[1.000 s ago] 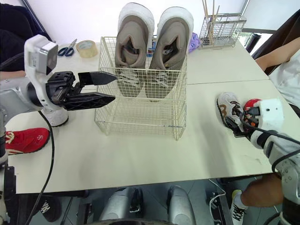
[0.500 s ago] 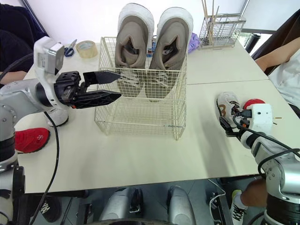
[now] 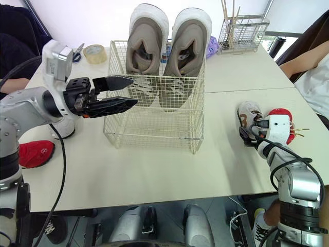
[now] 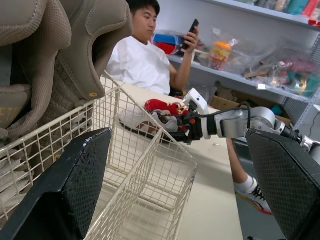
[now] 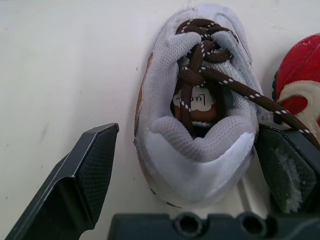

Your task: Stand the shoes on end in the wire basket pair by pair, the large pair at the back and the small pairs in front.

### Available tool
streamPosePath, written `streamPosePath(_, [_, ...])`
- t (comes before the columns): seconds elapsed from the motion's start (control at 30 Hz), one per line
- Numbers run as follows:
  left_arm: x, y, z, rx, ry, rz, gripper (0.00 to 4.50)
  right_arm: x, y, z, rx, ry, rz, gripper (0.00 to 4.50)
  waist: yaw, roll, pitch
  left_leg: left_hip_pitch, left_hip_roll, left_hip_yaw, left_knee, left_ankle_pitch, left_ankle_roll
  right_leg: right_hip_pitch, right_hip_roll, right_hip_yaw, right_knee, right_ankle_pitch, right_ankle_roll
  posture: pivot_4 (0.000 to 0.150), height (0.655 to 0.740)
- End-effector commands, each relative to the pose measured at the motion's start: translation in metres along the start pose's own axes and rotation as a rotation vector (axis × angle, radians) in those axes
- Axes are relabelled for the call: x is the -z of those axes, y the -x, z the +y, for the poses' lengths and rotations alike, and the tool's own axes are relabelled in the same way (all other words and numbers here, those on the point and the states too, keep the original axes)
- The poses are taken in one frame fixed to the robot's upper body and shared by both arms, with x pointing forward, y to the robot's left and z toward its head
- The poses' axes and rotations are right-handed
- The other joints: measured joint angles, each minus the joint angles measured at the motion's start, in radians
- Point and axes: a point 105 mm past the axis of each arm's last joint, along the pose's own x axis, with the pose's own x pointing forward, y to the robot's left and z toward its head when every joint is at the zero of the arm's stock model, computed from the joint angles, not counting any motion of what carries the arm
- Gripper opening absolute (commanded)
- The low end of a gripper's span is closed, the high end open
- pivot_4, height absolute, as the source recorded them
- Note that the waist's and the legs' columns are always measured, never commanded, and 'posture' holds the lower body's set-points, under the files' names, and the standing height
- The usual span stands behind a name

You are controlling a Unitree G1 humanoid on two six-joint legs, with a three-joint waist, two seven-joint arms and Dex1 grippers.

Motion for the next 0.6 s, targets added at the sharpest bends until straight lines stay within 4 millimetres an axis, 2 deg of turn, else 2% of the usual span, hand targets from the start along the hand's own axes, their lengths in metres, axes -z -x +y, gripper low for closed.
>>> streamPosePath(0.03, [-0.006, 0.003, -0.011, 0.031, -0.039, 0.004, 4.50, -0.011, -0.004, -0.004, 0.013, 0.007, -0.051, 3.96, -0.001, 0.000, 0.000, 0.000, 0.000, 0.000, 0.000, 0.000, 0.000, 0.000, 0.000, 0.000, 0.000, 0.000, 0.000, 0.150, 0.7400])
streamPosePath(0.07, [-0.005, 0.004, -0.013, 0.044, -0.035, 0.011, 4.50, -0.012, -0.005, -0.005, 0.014, 0.007, -0.056, 3.65, -0.001, 0.000, 0.000, 0.000, 0.000, 0.000, 0.000, 0.000, 0.000, 0.000, 0.000, 0.000, 0.000, 0.000, 0.000, 0.150, 0.7400])
streamPosePath(0.27, [0.001, 0.009, -0.021, 0.104, -0.027, 0.069, 4.50, -0.018, -0.008, -0.007, 0.009, 0.029, -0.085, 0.98, -0.010, 0.000, 0.000, 0.000, 0.000, 0.000, 0.000, 0.000, -0.001, 0.000, 0.000, 0.000, 0.000, 0.000, 0.000, 0.150, 0.7400])
streamPosePath(0.3, [0.001, 0.010, -0.020, 0.108, -0.028, 0.073, 4.50, -0.021, -0.007, -0.008, 0.011, 0.040, -0.093, 0.70, -0.011, 0.000, 0.000, 0.000, 0.000, 0.000, 0.000, 0.000, -0.001, 0.000, 0.001, 0.000, 0.000, 0.000, 0.000, 0.150, 0.7400])
streamPosePath(0.37, [0.000, 0.010, -0.018, 0.106, -0.033, 0.074, 4.50, -0.028, -0.004, -0.010, 0.008, 0.051, -0.112, 0.38, -0.013, 0.000, 0.000, 0.000, 0.000, 0.000, 0.000, 0.000, -0.001, 0.000, 0.001, 0.000, 0.000, 0.000, 0.000, 0.150, 0.7400])
streamPosePath(0.47, [-0.002, 0.010, -0.013, 0.093, -0.043, 0.073, 4.50, -0.054, 0.006, -0.012, -0.031, 0.097, -0.162, 0.33, -0.016, 0.001, 0.001, 0.000, 0.000, 0.000, 0.000, 0.000, -0.001, 0.000, 0.001, 0.000, 0.000, 0.000, 0.000, 0.150, 0.7400])
streamPosePath(0.6, [-0.007, 0.011, -0.004, 0.088, -0.041, 0.061, 4.50, -0.108, 0.034, -0.016, -0.157, 0.194, -0.261, 0.33, -0.017, 0.004, 0.003, 0.000, 0.000, 0.000, 0.000, 0.000, -0.001, 0.000, 0.001, 0.000, 0.000, 0.000, 0.000, 0.150, 0.7400])
